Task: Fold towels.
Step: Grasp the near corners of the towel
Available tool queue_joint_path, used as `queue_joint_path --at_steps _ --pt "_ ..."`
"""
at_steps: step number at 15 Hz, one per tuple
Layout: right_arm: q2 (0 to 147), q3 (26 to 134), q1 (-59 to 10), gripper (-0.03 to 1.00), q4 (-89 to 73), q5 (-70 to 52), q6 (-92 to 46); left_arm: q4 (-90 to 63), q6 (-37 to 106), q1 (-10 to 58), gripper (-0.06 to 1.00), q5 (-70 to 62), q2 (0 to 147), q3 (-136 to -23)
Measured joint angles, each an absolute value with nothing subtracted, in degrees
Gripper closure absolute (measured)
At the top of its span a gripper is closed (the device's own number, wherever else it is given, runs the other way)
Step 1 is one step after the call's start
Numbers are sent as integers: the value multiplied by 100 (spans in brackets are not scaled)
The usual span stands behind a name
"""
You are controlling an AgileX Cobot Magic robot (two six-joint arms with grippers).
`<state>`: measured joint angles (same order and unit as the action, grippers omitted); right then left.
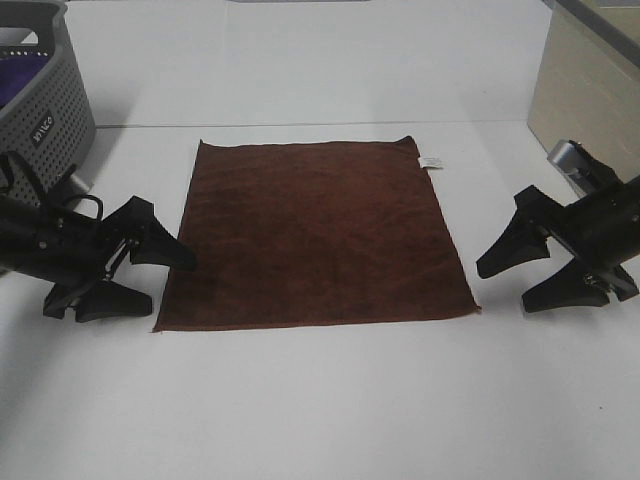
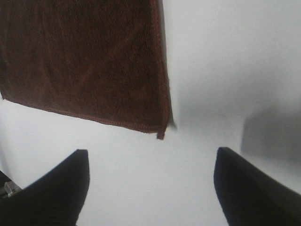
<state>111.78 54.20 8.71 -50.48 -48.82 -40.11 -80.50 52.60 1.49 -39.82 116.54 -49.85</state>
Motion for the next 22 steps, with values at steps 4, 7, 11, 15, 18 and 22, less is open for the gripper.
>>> queue_joint_path --at_steps 4,7,11,15,18,22 --pt "11654 5569 871 25 -5477 -4870 -4337 -8566 5609 630 20 -4005 11797 -5008" --pt "11912 5930 516 25 -5546 -4876 -4337 -8738 5701 882 21 -3833 11797 -5042" --pt "12135 6211 -178 31 -5672 -4836 -4246 -8927 5701 922 32 -3713 11866 -5048" --pt "12210 6222 -246 81 -5644 -4509 -3908 -8887 5701 928 81 -3369 11963 -5048" --pt "12210 6222 -246 94 -5529 -4647 -3730 -8606 5649 928 93 -3369 11969 -5048" --pt "12124 6148 -246 95 -4847 -5031 -3186 -7403 4618 928 93 -3879 11923 -5048"
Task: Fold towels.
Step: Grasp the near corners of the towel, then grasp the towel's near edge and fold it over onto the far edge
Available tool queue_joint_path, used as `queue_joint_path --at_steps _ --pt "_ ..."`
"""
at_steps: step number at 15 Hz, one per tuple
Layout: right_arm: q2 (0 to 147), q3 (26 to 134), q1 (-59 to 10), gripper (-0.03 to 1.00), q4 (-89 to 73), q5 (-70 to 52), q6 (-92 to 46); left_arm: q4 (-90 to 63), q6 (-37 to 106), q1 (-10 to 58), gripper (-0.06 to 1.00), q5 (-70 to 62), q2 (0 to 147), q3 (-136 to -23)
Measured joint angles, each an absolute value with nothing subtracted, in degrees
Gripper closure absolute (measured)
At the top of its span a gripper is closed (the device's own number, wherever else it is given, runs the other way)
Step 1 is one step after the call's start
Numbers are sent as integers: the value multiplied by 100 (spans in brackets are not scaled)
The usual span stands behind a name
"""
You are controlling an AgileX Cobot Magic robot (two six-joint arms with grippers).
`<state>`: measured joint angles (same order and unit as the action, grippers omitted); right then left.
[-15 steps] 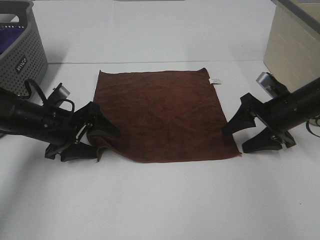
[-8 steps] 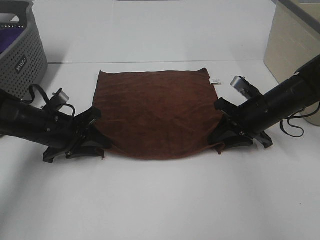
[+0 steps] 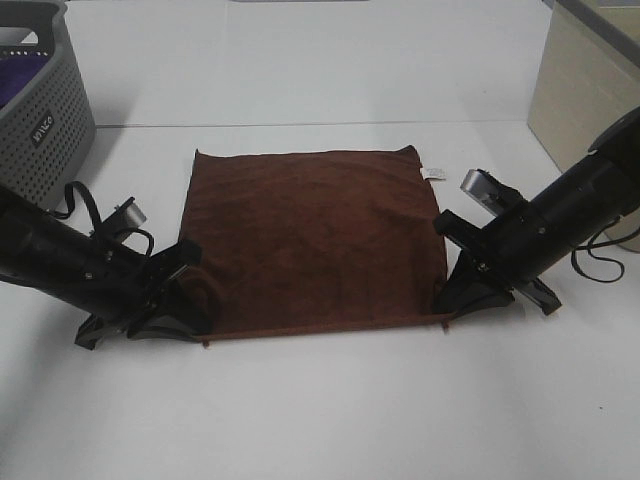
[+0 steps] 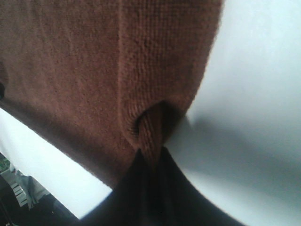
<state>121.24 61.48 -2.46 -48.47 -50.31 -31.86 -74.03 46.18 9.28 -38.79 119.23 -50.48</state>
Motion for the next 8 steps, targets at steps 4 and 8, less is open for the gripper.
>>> queue_joint_path --at_steps 4,8 --pt "11436 5432 -264 95 -4727 -5099 -2934 -6045 3386 945 93 -4251 11333 -5042" --pt "11316 5374 -315 95 -4429 -5197 -2532 -5397 2641 997 93 -4526 11253 -5185"
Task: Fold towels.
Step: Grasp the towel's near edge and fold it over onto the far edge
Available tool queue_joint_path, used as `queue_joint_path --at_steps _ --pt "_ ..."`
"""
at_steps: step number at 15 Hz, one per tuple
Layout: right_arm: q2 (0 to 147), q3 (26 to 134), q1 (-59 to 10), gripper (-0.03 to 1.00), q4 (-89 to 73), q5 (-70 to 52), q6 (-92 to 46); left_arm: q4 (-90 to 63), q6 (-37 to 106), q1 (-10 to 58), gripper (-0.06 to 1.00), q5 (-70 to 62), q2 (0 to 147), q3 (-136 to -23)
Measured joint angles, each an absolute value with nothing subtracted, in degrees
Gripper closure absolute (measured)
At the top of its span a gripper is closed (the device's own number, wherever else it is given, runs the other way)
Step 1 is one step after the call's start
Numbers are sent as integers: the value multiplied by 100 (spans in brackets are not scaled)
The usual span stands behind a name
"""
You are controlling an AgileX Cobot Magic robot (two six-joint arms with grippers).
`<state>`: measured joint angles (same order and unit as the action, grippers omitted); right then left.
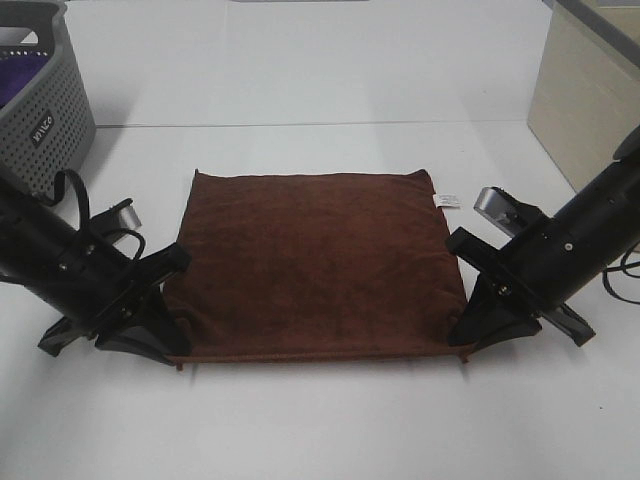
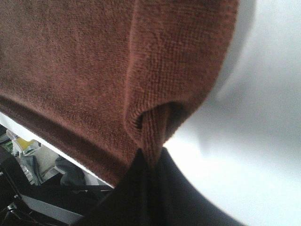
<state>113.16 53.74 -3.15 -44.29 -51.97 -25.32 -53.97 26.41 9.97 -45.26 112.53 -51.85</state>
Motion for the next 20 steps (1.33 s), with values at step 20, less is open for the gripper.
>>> queue_joint_path --at_steps 20 --pt "13591 10502 -321 95 -3890 -5082 -2120 -4778 1988 1003 93 -3054 13023 -8967"
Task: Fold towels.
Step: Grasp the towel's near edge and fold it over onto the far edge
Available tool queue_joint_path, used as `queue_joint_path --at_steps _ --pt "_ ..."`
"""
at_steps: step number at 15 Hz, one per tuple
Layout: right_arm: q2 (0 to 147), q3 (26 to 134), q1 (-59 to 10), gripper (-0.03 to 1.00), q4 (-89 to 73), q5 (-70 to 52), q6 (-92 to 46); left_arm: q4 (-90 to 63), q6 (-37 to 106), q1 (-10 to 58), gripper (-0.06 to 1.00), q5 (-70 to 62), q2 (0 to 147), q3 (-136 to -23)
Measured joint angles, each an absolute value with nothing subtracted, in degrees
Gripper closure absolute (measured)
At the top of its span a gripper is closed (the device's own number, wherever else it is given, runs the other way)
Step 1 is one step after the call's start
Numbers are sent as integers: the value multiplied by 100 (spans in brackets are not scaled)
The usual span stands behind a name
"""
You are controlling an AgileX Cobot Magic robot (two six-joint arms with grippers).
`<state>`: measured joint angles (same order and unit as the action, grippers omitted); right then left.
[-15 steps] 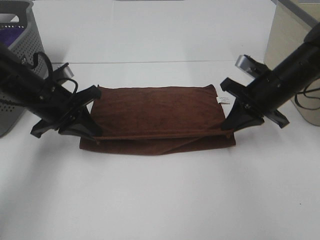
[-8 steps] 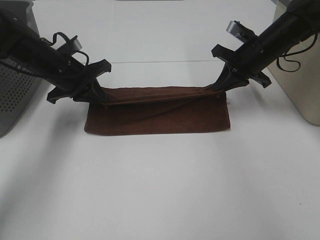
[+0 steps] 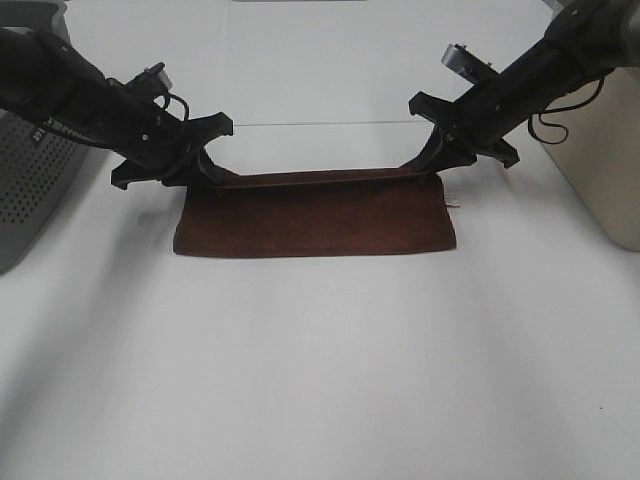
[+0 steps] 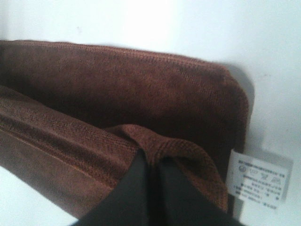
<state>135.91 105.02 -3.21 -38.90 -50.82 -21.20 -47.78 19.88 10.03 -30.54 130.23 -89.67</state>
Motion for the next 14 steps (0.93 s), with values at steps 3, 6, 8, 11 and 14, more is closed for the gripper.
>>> queue_joint_path --at_steps 3,6,8,11,14 --pt "13665 10502 -332 94 -3953 -4767 -2120 -4859 1988 1026 93 -2779 13189 -9036" --pt "13677 10502 -332 88 -3867 -4635 -2120 -4807 1988 1049 92 -2498 13258 -9041" --pt "13677 10502 -298 75 -3655 -4595 -2120 -4693 1988 1043 80 -2320 13258 -9041" --pt "13677 10508 -252 35 -3604 -4750 -2120 -4658 2051 1197 39 -2240 13258 -9041" --pt "13677 10514 -252 16 -3587 -5134 -2120 -4435 2097 1266 12 -2343 13224 -9041"
